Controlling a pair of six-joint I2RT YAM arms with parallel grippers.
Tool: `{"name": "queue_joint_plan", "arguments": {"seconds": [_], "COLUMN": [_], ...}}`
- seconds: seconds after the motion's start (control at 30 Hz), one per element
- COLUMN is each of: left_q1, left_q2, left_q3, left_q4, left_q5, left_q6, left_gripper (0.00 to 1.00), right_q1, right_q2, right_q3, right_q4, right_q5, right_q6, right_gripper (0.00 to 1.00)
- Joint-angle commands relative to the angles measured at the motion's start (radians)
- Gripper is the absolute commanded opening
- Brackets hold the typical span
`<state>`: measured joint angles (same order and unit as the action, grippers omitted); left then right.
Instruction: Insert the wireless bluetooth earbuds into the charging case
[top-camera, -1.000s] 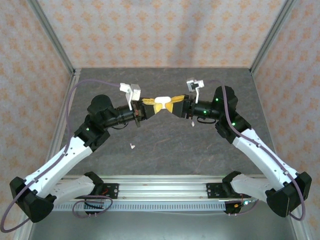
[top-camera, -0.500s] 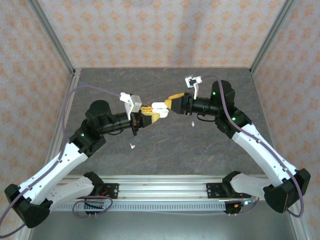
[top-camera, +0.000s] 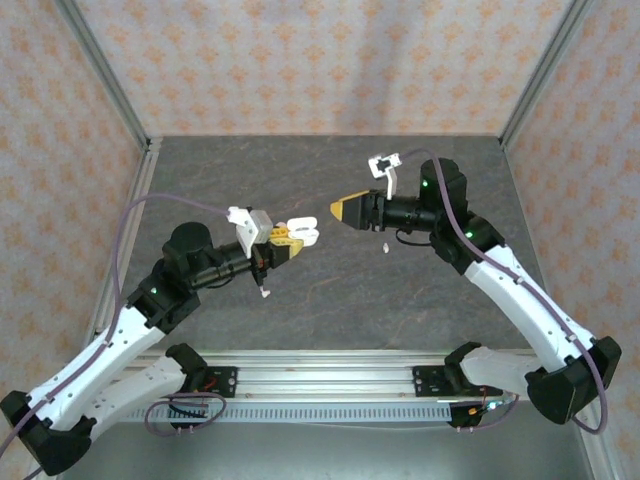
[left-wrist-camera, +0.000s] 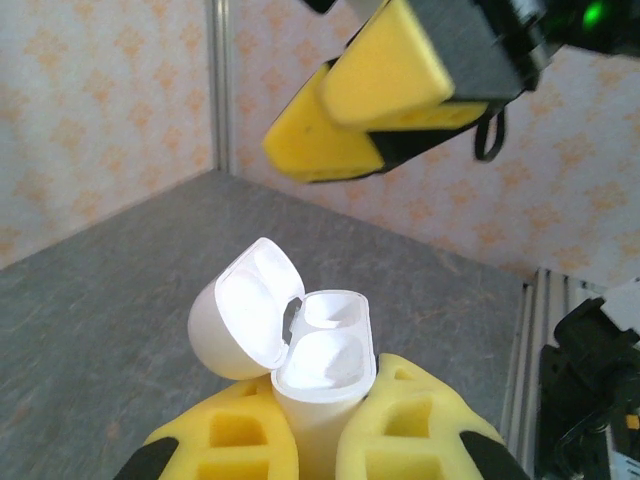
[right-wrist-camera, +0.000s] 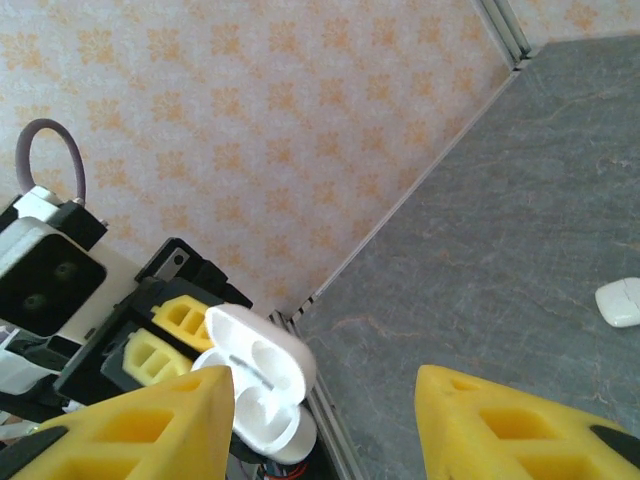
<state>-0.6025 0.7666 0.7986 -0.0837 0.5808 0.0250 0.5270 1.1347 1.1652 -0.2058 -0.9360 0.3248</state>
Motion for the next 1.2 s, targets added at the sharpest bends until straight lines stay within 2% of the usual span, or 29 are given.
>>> {"name": "queue_joint_plan", "arguments": {"seconds": [0.0,0.13,0.27,0.5,0.7,0.83,0.97,1.07,1.17], "left_q1": [-0.001,-0.002,-0.001,-0.002,-0.001,-0.001,-0.002,-0.001,-0.002], "left_q2": [-0.059,-0.139,-0.218,-0.344,-0.413,-0.45,-0.49,-0.515,-0.53], "left_q3": [-0.029,-0.047,-0.039,-0.028,0.012,0.049,0.069,0.074,0.079], "left_q4": [-0.035,-0.113,-0.223,-0.331,-0.394,-0.452,-0.493,-0.509,-0.522], "left_q5": [-0.088,-0.149,-0.201,-0.254,-0.268,-0.281,-0.299,-0.31,-0.321], "left_q6": [0.009,0.022,0.048,0.051,0.039,0.038,0.022,0.011,0.008], "left_gripper": [0.0,0.0,0.0,0.0,0.0,0.0,0.0,0.0,0.0], "right_q1": [-0.004,-0.003,0.016,0.24,0.388,0.468,0.537,0.567,0.579], "right_q2": [-0.021,0.032,0.149,0.421,0.703,0.818,0.909,0.978,1.037], "right_q3": [0.038,0.041,0.03,0.17,0.325,0.39,0.446,0.505,0.564], "right_q4": [-0.105,-0.239,-0.237,-0.362,-0.423,-0.408,-0.413,-0.446,-0.478], "right_q5": [0.105,0.352,0.37,0.558,0.637,0.655,0.694,0.735,0.766], "right_q6": [0.027,0.101,0.202,0.045,0.009,0.019,0.004,-0.013,-0.025], "right_gripper": [0.5,0.5,0.45,0.45,0.4,0.38,0.44,0.52,0.57]}}
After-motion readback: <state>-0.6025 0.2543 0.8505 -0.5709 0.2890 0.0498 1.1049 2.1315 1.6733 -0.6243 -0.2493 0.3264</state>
